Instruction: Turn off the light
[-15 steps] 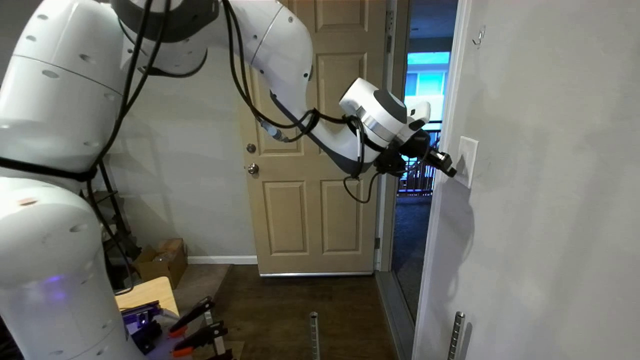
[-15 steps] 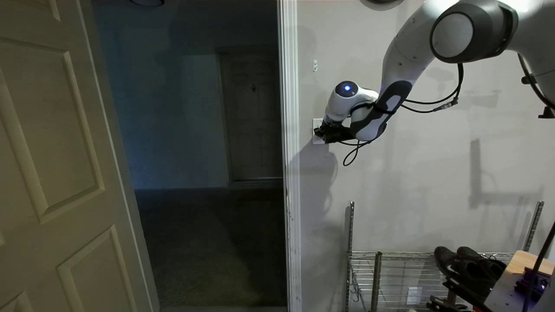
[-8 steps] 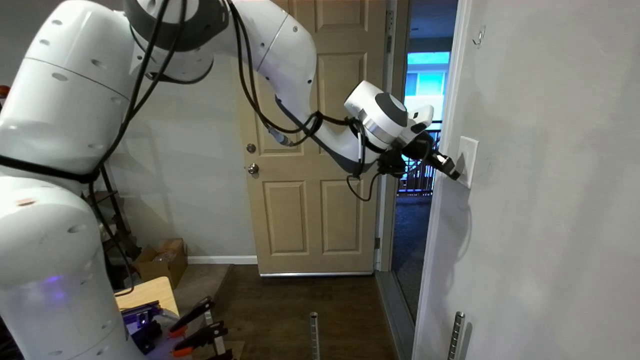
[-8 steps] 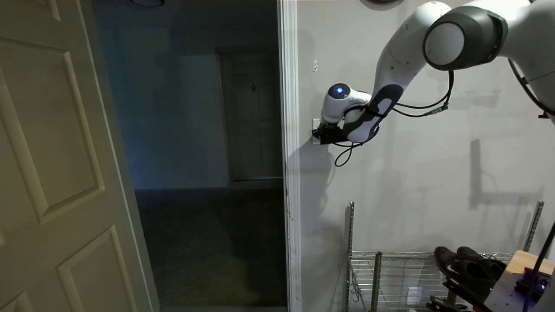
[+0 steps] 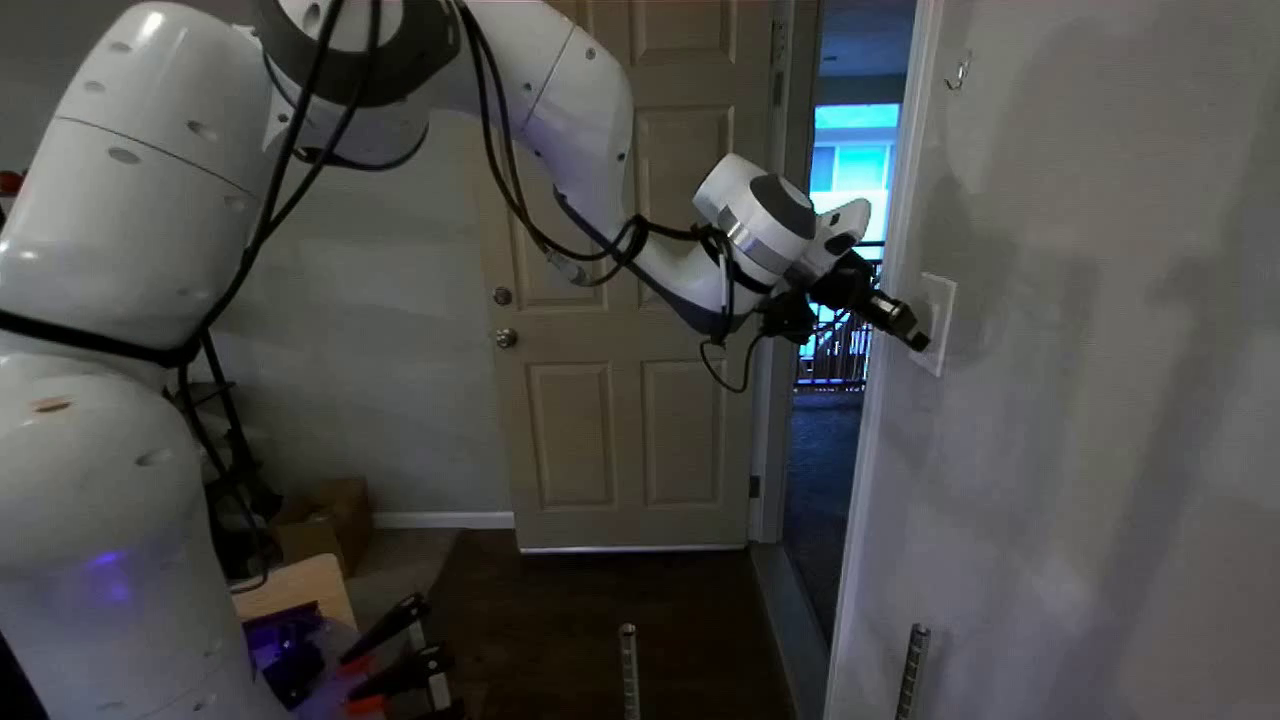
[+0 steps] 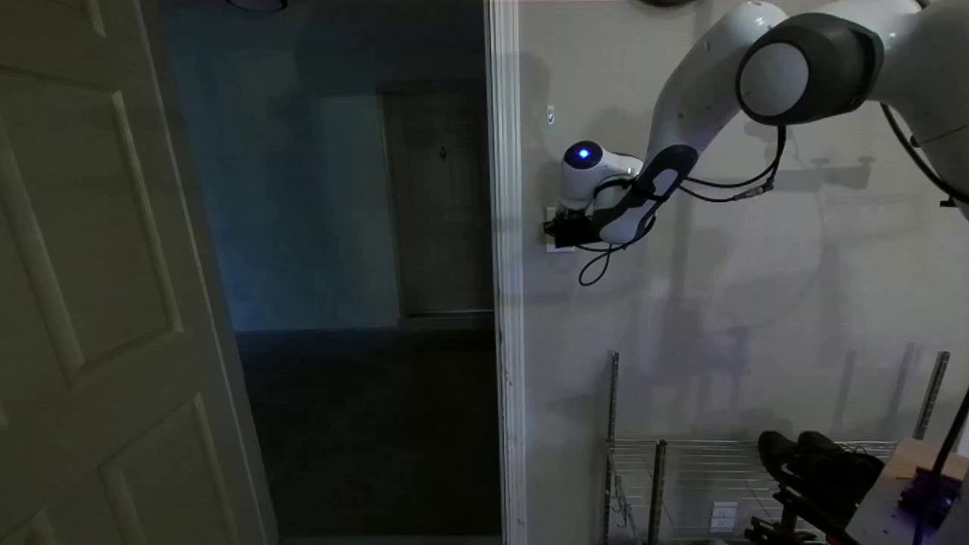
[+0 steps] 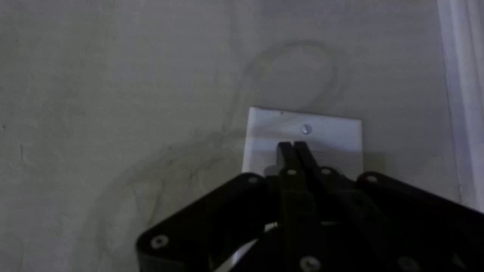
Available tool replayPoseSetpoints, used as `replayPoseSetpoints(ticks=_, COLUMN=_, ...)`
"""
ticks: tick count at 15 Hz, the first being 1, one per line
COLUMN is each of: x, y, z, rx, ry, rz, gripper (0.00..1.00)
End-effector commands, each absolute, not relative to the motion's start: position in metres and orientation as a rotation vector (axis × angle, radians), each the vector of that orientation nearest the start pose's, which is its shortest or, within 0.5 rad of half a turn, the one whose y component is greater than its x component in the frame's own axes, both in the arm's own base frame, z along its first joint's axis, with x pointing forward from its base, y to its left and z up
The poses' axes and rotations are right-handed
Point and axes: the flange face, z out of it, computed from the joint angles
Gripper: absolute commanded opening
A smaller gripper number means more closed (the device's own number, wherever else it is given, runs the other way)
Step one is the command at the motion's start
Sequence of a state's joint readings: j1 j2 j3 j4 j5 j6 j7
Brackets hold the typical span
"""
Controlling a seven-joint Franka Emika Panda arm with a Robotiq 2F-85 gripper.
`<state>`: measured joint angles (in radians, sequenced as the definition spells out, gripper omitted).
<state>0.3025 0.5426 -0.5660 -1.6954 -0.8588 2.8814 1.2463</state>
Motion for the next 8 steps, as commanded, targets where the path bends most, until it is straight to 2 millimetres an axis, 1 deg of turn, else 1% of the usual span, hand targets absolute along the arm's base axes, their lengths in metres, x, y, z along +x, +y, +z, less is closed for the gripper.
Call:
replayPoseSetpoints(ticks=1, x=0.7149, y=-0.0841, z=0.3786, rx=-3.062, ry=0.922, rz=-1.446, gripper=0.05)
replayPoseSetpoints(ticks=4, x=0.7201, y=-0.0748, z=0.3794, rx=-3.072, ry=0.931, rz=-1.435, gripper=0.05)
replayPoseSetpoints(ticks=8, x=0.7202, y=-0.0762, z=0.3776, rx=-3.080, ry=0.948, rz=-1.411, gripper=0.05)
